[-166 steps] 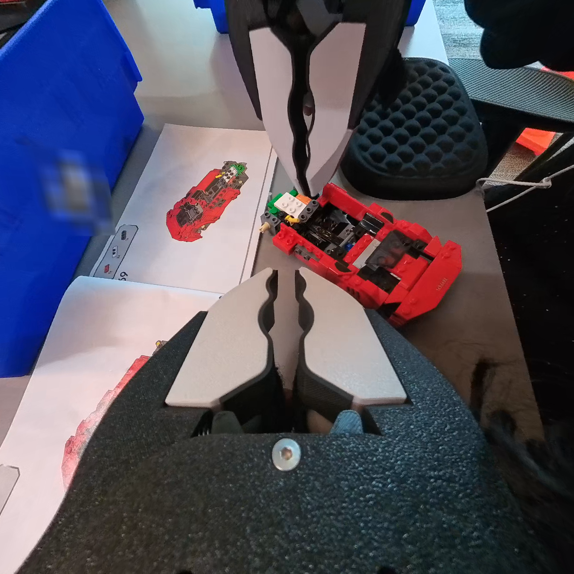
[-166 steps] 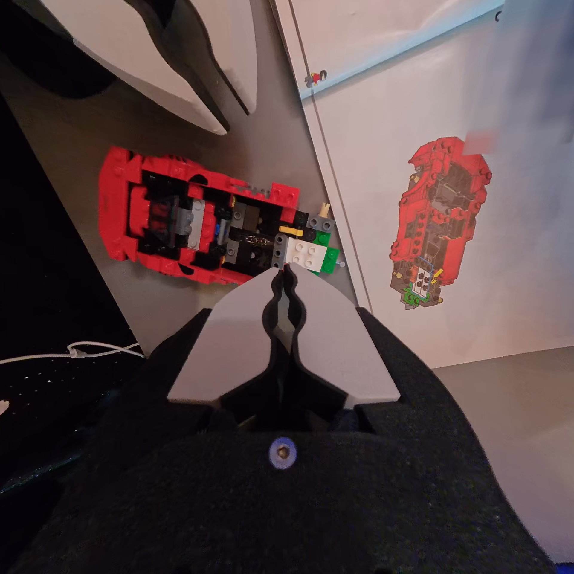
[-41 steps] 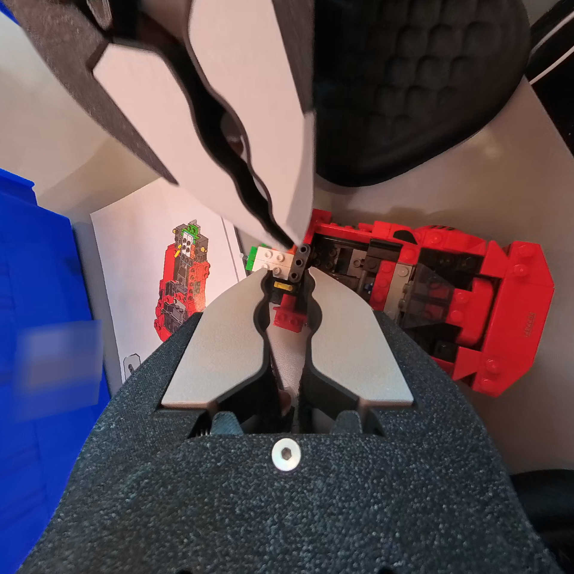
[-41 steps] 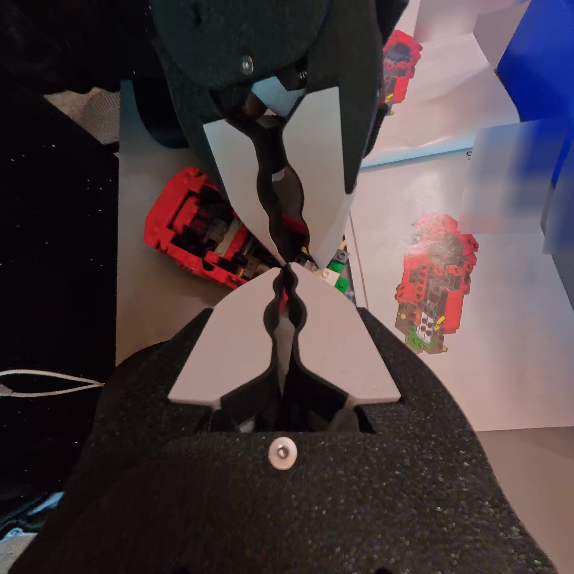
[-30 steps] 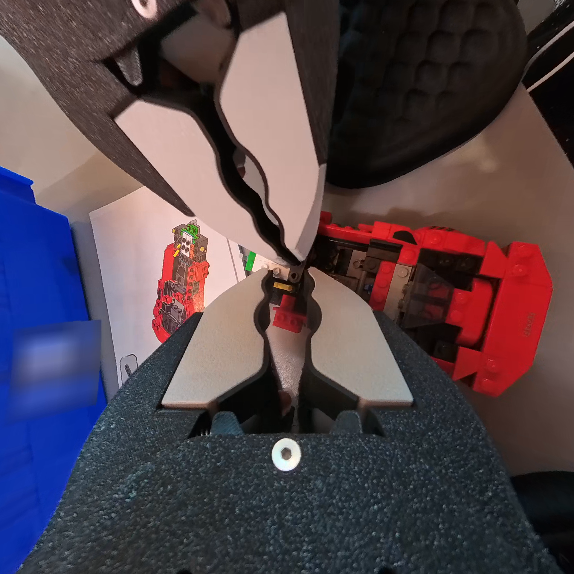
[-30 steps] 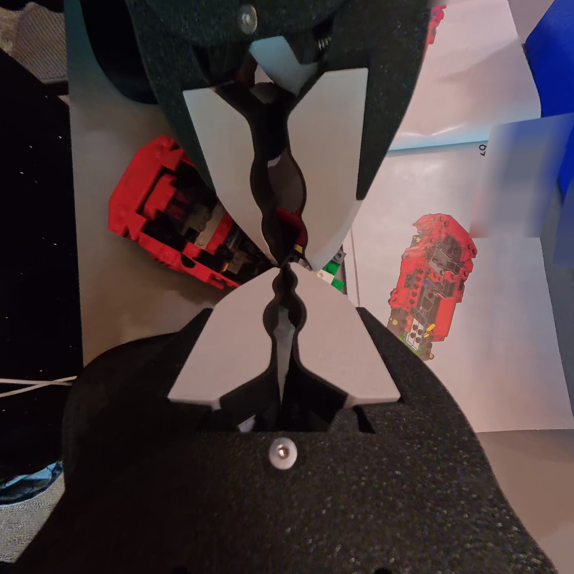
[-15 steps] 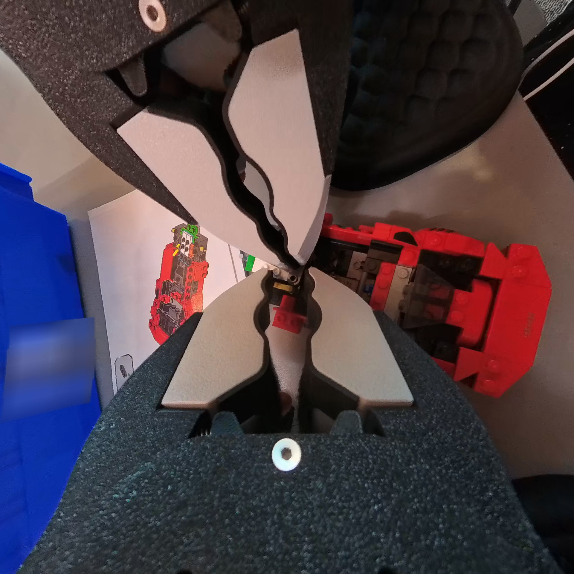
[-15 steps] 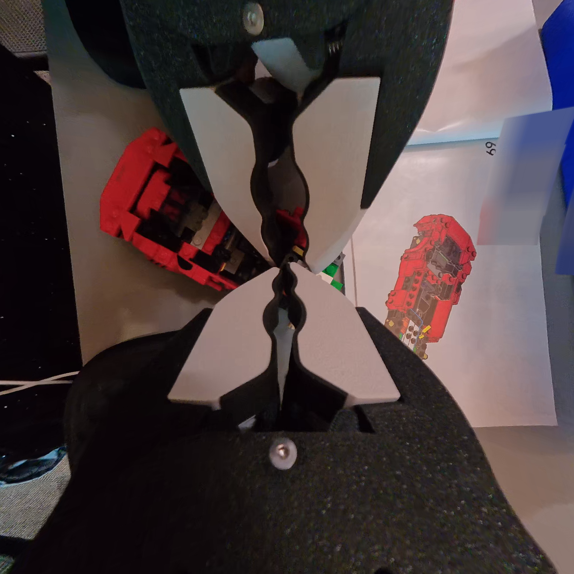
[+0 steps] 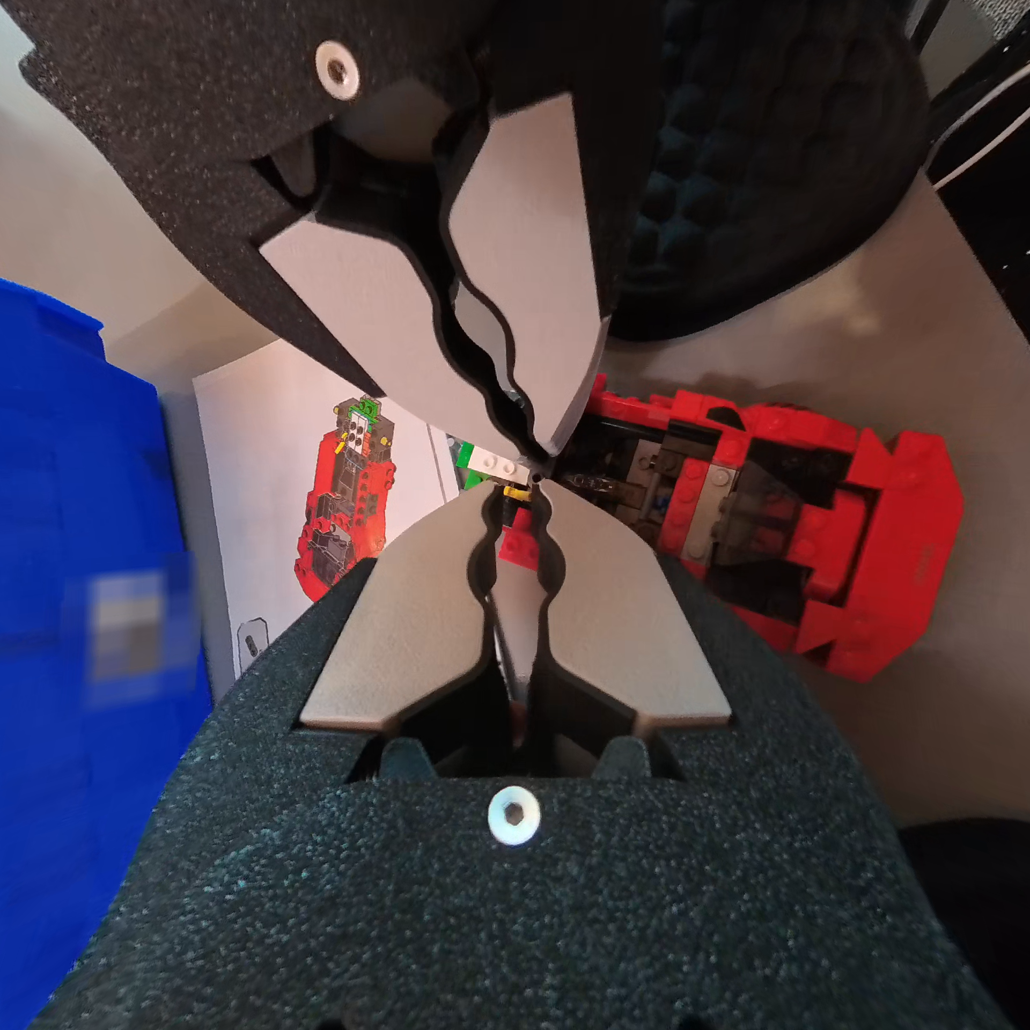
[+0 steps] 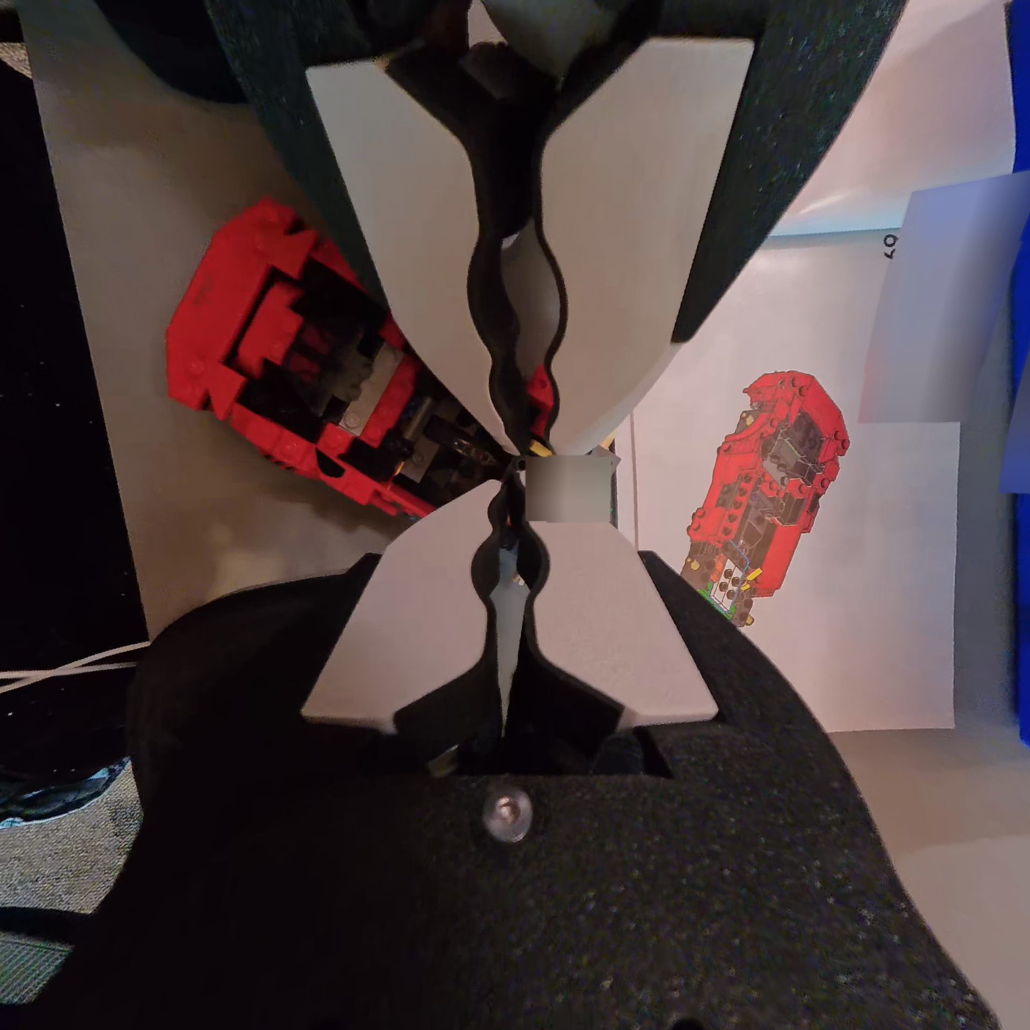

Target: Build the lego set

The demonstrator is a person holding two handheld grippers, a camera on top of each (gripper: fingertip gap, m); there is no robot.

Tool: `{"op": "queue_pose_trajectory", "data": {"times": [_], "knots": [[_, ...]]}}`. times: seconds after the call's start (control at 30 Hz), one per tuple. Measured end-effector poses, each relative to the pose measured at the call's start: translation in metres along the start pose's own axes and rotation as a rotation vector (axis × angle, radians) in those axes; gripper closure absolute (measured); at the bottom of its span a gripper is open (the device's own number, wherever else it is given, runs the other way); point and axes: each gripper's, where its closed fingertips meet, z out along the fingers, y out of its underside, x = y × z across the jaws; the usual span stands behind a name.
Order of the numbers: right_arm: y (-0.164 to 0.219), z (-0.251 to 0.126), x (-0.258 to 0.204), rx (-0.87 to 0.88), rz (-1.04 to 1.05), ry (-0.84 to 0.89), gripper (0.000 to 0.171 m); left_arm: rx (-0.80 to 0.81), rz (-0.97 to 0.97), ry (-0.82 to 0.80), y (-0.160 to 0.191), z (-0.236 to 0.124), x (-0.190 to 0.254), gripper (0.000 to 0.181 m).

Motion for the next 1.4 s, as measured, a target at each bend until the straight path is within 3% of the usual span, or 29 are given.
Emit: {"op": "queue_pose_trajectory", "data": {"times": [0.3, 0.53, 0.7, 0.87, 1.1, 1.4], "knots": [[0.001, 0.0, 0.0, -0.053, 0.071, 0.016, 0.171, 0.129, -0.096, -0.043, -0.01, -0.032, -0.014, 0.17], [0.002, 0.0, 0.0, -0.151, 0.182, 0.004, 0.171, 0.108, -0.283, -0.468, 0.003, -0.105, -0.049, 0.172], [0.003, 0.0, 0.0, -0.263, 0.243, -0.02, 0.171, 0.089, -0.386, -0.609, 0.023, -0.125, -0.036, 0.173], [0.004, 0.0, 0.0, -0.357, 0.251, 0.002, 0.171, -0.009, -0.43, -0.631, 0.053, -0.126, -0.027, 0.173], [0.004, 0.001, -0.001, -0.469, 0.248, 0.079, 0.171, 0.107, -0.519, -0.609, 0.066, -0.128, -0.03, 0.174], [0.004, 0.001, 0.0, -0.474, 0.233, -0.033, 0.171, 0.147, -0.504, -0.563, 0.068, -0.11, -0.025, 0.174]]}}
